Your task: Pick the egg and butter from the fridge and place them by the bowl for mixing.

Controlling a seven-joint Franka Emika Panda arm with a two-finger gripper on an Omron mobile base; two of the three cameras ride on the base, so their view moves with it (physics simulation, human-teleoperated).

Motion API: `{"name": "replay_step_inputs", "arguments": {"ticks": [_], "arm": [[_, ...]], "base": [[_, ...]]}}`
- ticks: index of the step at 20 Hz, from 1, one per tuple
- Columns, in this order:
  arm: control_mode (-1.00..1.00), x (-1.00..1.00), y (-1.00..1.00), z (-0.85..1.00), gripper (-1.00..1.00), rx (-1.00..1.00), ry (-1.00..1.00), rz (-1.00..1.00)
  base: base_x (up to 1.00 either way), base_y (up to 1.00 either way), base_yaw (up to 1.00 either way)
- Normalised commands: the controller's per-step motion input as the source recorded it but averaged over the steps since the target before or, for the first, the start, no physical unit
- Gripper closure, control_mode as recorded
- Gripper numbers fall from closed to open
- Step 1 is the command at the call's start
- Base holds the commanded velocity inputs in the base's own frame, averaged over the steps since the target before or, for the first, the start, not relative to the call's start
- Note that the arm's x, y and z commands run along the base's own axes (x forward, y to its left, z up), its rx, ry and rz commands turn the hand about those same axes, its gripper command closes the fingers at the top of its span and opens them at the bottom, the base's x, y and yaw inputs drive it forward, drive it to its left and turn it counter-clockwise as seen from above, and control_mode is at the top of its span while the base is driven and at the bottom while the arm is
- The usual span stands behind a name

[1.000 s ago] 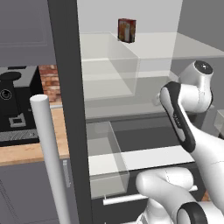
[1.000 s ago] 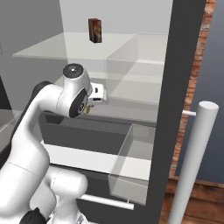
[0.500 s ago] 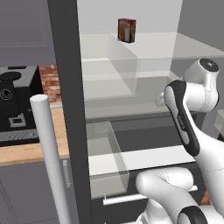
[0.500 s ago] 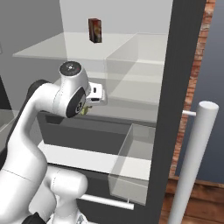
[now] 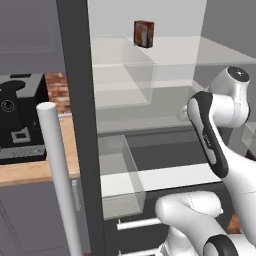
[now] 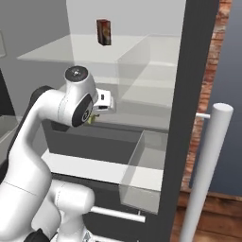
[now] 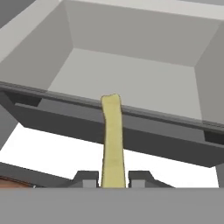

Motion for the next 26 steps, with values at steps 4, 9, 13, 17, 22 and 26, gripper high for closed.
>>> {"name": "replay_step_inputs", "arguments": {"ticks": [4, 9, 13, 17, 22, 26], "arm": [[1.00, 0.00, 0.00, 0.00, 1.00, 0.00, 0.00, 0.00], [1.00, 0.00, 0.00, 0.00, 1.00, 0.00, 0.00, 0.00], [1.00, 0.00, 0.00, 0.00, 1.00, 0.00, 0.00, 0.00], [1.00, 0.00, 0.00, 0.00, 1.00, 0.00, 0.00, 0.00], [1.00, 0.00, 0.00, 0.00, 1.00, 0.00, 0.00, 0.00], [1.00, 0.00, 0.00, 0.00, 1.00, 0.00, 0.00, 0.00]], "base": [[-0.68, -0.01, 0.00], [-0.76, -0.02, 0.00], [-0.73, 0.00, 0.05], [-0.73, -0.02, 0.25], [-0.47, 0.00, 0.64], [-0.37, -0.04, 0.85]]}}
